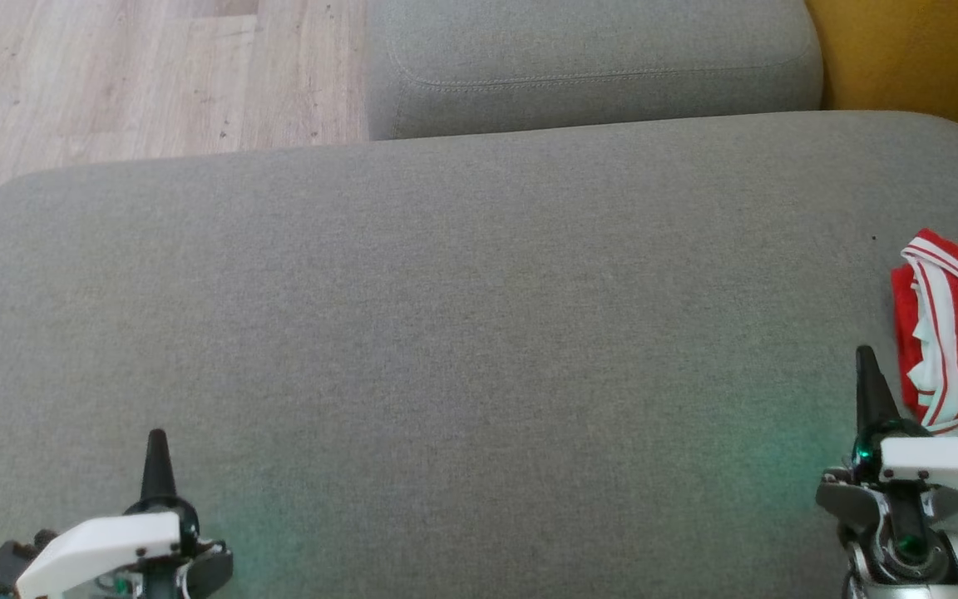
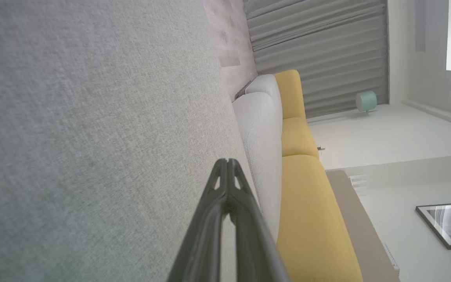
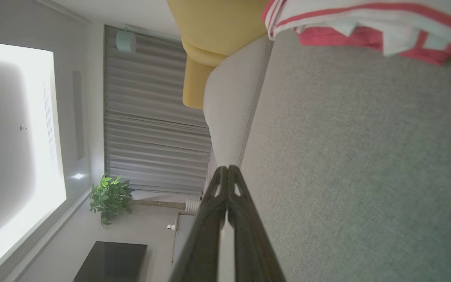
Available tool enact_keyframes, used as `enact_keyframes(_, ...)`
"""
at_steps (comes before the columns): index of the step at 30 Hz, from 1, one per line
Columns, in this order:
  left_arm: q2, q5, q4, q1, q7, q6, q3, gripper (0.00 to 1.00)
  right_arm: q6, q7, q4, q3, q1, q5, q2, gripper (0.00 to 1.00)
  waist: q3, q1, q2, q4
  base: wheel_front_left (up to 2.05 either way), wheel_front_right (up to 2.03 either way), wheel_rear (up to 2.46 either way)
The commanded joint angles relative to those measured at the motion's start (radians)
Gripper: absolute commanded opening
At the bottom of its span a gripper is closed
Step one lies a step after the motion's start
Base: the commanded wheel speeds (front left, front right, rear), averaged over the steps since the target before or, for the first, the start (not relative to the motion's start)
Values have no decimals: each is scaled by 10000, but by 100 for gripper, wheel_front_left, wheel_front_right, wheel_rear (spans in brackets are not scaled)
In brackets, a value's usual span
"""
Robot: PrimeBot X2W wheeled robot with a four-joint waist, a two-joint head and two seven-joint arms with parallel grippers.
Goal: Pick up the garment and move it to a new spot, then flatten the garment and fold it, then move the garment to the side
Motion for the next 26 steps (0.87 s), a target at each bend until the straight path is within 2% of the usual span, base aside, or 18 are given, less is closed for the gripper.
enact_keyframes(1, 46, -277, -404, -581, 75, -83, 322, 0, -6, 103, -488, 138, -232, 303, -31, 0, -1, 0, 0, 3, 0, 0, 0)
enact_keyframes(19, 53, -2359, -713, -705, 599, -282, 578, 0, -7, 624, -1185, -154, -9, 2363, -30, 0, -12, 0, 0, 46, 0, 0, 0)
enact_keyframes(26, 53, -2359, -714, -705, 599, -282, 578, 0, -7, 623, -1185, -154, -9, 2363, -30, 0, -12, 0, 0, 46, 0, 0, 0)
